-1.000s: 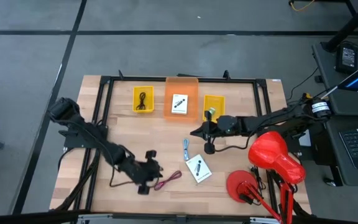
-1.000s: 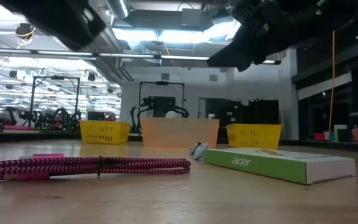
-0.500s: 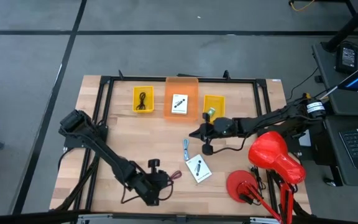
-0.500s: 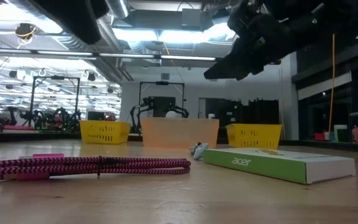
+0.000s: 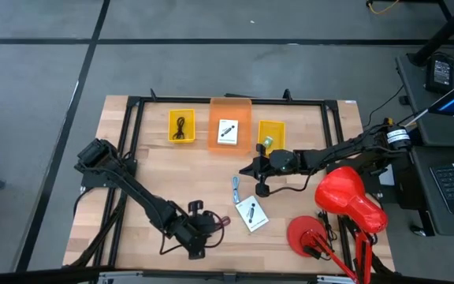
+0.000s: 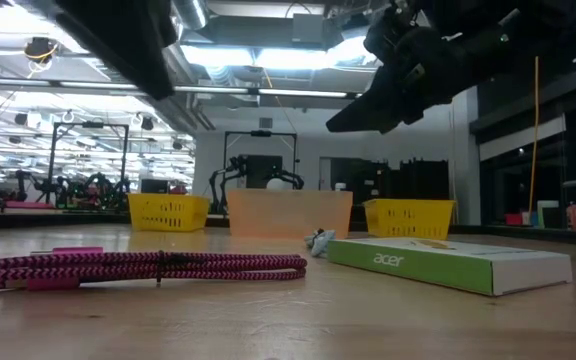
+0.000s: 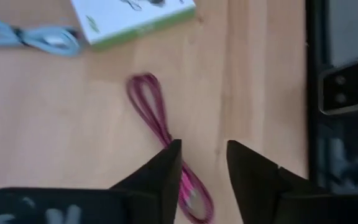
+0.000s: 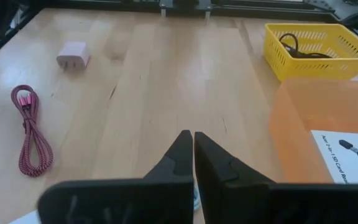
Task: Pick and place items into bin
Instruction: Put the pink charger cable into the left yellow bin
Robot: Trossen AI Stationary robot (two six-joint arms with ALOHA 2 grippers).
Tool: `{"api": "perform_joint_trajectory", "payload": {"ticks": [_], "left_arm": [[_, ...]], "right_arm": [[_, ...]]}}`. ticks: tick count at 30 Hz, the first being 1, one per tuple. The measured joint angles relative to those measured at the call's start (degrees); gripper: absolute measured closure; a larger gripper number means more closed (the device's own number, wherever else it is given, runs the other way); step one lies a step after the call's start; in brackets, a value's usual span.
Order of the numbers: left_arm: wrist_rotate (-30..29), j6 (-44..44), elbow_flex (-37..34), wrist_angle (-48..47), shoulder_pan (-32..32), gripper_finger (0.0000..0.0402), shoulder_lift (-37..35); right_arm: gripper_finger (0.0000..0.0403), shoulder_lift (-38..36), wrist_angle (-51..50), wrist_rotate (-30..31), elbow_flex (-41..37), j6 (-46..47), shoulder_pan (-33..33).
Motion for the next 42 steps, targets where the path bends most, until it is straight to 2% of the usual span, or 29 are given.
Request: {"api": "perform_joint_trajectory", "payload": {"ticks": [4, 9, 23, 28, 31, 38, 42], "left_arm": [[-3.8, 1.5, 0.0, 0.0, -0.1, 0.0251, 0.4], [-4.7, 0.7, -0.1, 0.0, 0.0, 0.0234, 3.4], [-4.1, -5.1, 0.0, 1.5, 0.2, 0.0233, 10.7], [-0.9, -5.7, 0.0, 3.1, 0.8, 0.0233, 11.5], [1.6, -7.6, 0.0, 1.1, 1.4, 0.0233, 11.6], [1.8, -9.4, 0.2, -5.2, 1.5, 0.0234, 11.5], [1.9, -6.9, 0.2, -6.1, 1.5, 0.0254, 11.5]], "right_arm": [[0.0403, 0.0, 0.0, 0.0, 0.0, 0.0, 0.0], [0.0403, 0.0, -0.1, 0.0, 0.0, 0.0, 0.0], [0.0403, 0.0, -0.4, 0.1, 0.0, 0.0, 0.0], [0.0403, 0.0, -0.4, 0.1, 0.0, 0.0, 0.0], [0.0403, 0.0, -0.5, 0.2, 0.0, 0.0, 0.0], [0.0403, 0.0, -0.5, 0.2, 0.0, 0.0, 0.0], [0.0403, 0.0, -0.5, 0.2, 0.0, -0.1, 0.0]]}}
